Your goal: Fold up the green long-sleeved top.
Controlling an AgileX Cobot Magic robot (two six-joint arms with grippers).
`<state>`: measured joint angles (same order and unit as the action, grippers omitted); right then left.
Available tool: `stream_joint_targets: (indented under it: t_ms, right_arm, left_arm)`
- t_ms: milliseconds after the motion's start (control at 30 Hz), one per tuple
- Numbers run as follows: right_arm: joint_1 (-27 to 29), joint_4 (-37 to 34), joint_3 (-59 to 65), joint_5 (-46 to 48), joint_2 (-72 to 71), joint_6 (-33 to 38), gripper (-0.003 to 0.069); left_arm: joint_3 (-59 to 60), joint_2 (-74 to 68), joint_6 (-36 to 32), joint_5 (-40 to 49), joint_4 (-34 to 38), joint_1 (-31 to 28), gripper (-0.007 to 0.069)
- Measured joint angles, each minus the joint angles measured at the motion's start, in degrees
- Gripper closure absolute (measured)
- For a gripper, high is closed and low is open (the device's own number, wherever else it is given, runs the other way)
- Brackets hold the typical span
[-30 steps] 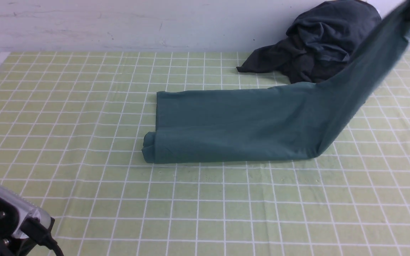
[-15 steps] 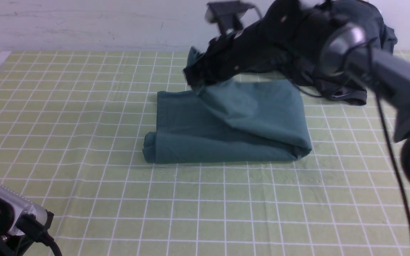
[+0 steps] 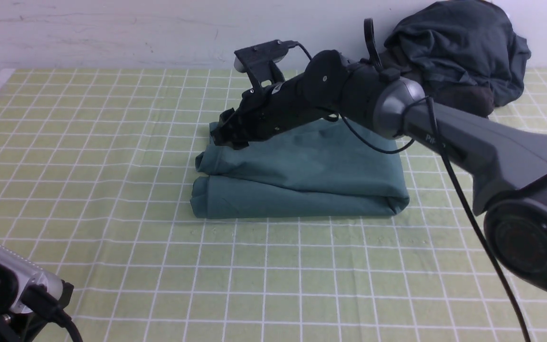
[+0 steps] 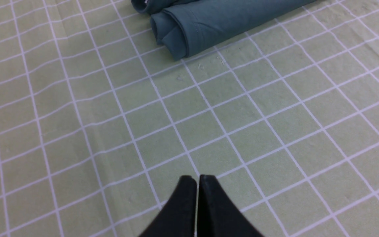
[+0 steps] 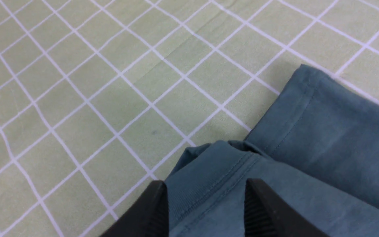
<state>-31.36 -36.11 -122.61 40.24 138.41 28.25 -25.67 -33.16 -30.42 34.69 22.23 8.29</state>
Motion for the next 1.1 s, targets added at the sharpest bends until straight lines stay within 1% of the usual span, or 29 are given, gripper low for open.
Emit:
stream_joint_targets:
  t_ms: [167, 267, 367, 467, 567, 600, 633, 667, 733, 833, 867, 1000, 1033, 1067, 1100]
  right_arm:
    - [-0.21, -3.62, 0.05, -0.81, 4.61, 0.64, 0.0515]
    - [-0.21, -5.04, 0.05, -1.47, 4.93, 1.37, 0.0564]
    - [-0.02, -5.10, -0.02, -1.14, 2.95, 1.54, 0.0573]
    - [0.42, -4.47, -1.28, 1.29, -0.70, 1.55, 0.0571]
    - [1.70, -0.82, -5.72, 8.81, -8.96, 1.78, 0.0543]
    - [1.86, -0.54, -6.30, 9.93, -9.45, 1.78, 0.0540]
    - [2.43, 1.70, -8.30, 14.14, -12.84, 1.85, 0.0530]
    - [2.50, 2.04, -8.30, 14.77, -13.36, 1.85, 0.0529]
    - [3.58, 6.45, -10.79, 21.98, -19.69, 2.69, 0.0522]
    - [5.86, 12.39, -11.22, 27.62, -28.75, 4.12, 0.0520]
    - [6.06, 12.72, -11.25, 28.10, -29.32, 4.28, 0.0520]
    - [12.42, 19.92, -11.14, 28.78, -42.73, 4.45, 0.0520]
    - [14.07, 21.22, -10.47, 28.09, -45.85, 3.86, 0.0520]
    - [14.40, 21.73, -10.26, 27.90, -47.14, 3.49, 0.0521]
    - [16.92, 23.53, -7.50, 25.98, -51.94, 1.12, 0.0531]
  left_arm:
    - [0.00, 0.00, -0.12, 0.00, 0.04, 0.00, 0.0627]
    - [0.00, 0.00, -0.12, 0.00, 0.12, 0.00, 0.0627]
    - [0.00, 0.00, -0.12, 0.12, 0.43, 0.00, 0.0627]
    - [0.00, 0.00, -0.12, 0.19, 0.70, 0.00, 0.0627]
    - [0.00, 0.00, -0.12, 0.23, 0.73, 0.00, 0.0627]
    - [0.00, 0.00, -0.12, 0.23, 0.73, 0.00, 0.0627]
    - [0.00, 0.00, -0.12, 0.23, 0.73, 0.00, 0.0627]
    - [0.00, 0.00, -0.12, 0.23, 0.73, 0.00, 0.0627]
    - [0.00, 0.00, -0.12, 0.23, 0.73, 0.00, 0.0627]
    - [0.00, 0.00, -0.12, 0.23, 0.73, 0.00, 0.0627]
    - [0.00, 0.00, -0.12, 0.23, 0.73, 0.00, 0.0627]
    - [0.00, 0.00, -0.12, 0.23, 0.73, 0.00, 0.0627]
    - [0.00, 0.00, -0.12, 0.23, 0.73, 0.00, 0.0627]
    - [0.00, 0.00, -0.12, 0.23, 0.73, 0.00, 0.0627]
    - [0.00, 0.00, -0.12, 0.23, 0.73, 0.00, 0.0627]
